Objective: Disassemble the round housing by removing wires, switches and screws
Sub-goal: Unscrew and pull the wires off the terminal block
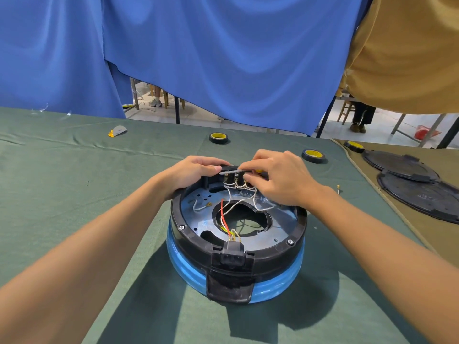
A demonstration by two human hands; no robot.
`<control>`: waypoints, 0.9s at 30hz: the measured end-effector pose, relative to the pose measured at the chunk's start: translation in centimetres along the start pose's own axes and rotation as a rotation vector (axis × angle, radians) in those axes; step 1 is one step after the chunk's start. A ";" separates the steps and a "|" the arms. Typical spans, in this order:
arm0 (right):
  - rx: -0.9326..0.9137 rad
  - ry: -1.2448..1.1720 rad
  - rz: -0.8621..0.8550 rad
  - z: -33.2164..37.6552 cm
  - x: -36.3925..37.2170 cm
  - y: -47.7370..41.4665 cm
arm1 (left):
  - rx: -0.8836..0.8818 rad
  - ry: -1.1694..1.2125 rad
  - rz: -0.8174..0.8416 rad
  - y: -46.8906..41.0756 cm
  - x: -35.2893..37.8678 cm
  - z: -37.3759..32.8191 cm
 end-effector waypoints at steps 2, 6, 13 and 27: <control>-0.041 -0.113 0.003 1.2 -0.2 0.0 | -0.002 0.002 -0.002 -0.1 -0.1 0.1; -0.151 -0.199 0.204 4.3 1.2 -0.8 | 0.004 0.013 -0.003 -0.2 -0.1 0.1; -0.099 -0.149 0.383 5.4 4.3 -2.1 | 0.031 -0.011 -0.031 0.0 -0.1 -0.2; -0.076 -0.269 0.331 5.6 -0.2 -1.4 | 0.019 0.023 -0.027 -0.3 -0.2 0.4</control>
Point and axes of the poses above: each hand's wrist, its own y-axis away from the middle knuckle, its own x-axis out of the palm, z = x × y, the point moved 6 cm from there along -y, towards the middle knuckle, and after that the axes turned 9 degrees about -y, right-handed, at the moved point
